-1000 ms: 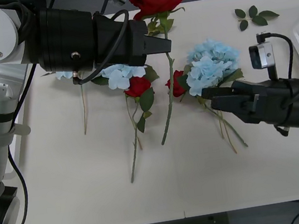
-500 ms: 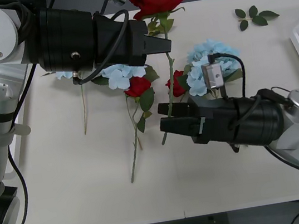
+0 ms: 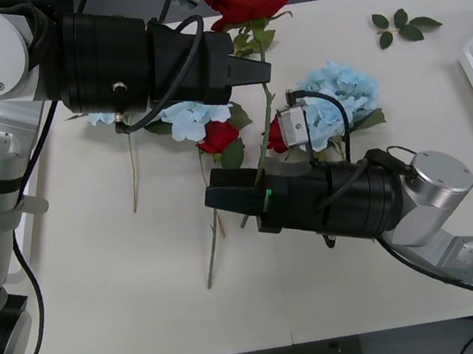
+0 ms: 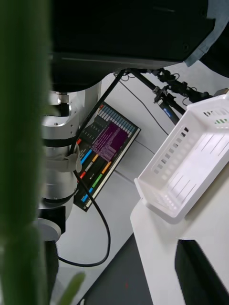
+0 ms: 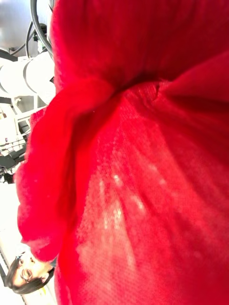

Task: Put the red flowers into the right box and the blue flowers into the left box

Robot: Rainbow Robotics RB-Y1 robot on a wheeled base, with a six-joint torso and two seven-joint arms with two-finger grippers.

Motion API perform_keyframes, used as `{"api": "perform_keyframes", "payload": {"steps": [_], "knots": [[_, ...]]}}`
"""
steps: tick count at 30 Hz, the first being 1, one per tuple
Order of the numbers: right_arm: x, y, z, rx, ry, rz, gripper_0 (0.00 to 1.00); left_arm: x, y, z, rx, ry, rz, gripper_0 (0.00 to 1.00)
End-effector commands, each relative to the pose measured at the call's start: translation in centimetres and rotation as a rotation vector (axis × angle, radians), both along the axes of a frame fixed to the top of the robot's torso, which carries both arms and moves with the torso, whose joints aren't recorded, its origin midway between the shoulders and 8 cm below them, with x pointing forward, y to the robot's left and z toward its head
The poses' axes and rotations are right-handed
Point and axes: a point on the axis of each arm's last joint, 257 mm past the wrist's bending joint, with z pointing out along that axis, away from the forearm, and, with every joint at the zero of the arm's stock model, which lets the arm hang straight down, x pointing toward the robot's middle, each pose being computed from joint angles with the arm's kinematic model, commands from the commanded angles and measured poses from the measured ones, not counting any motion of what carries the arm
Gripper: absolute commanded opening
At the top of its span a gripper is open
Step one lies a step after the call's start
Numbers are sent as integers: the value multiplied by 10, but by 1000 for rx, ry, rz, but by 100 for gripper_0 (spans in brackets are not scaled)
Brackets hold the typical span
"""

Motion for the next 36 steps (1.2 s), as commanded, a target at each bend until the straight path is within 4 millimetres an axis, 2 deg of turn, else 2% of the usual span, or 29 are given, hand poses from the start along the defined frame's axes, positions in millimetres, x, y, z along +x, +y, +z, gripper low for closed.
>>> {"api": "perform_keyframes", "payload": {"steps": [1, 3, 4, 15, 16, 17, 19, 20, 21, 36], "knots": [[1, 4, 16, 16, -57, 1, 25, -1, 0, 18, -3, -73, -13, 0], [3, 4, 15, 13, -57, -2, 3, -1, 0, 18, -3, -73, -13, 0], [3, 4, 15, 14, -56, -2, 0, -1, 0, 18, -3, -73, -13, 0], [7, 0, 15, 2, -62, -10, 0, -1, 0, 18, -3, -73, -13, 0], [8, 0, 15, 2, -62, -12, 0, -1, 0, 18, -3, -73, -13, 0], [8, -1, 14, -1, -63, -11, 0, -1, 0, 18, -3, -73, -13, 5], [8, -1, 14, -2, -64, -12, 0, -1, 0, 18, -3, -73, -13, 84], [10, -2, 15, -3, -67, -15, 0, -1, 0, 18, -3, -73, -13, 94], [10, -2, 15, -6, -68, -15, 0, -1, 0, 18, -3, -73, -13, 100], [18, -13, 12, -36, -79, -38, 0, -1, 0, 18, -3, -73, -13, 100]]}}
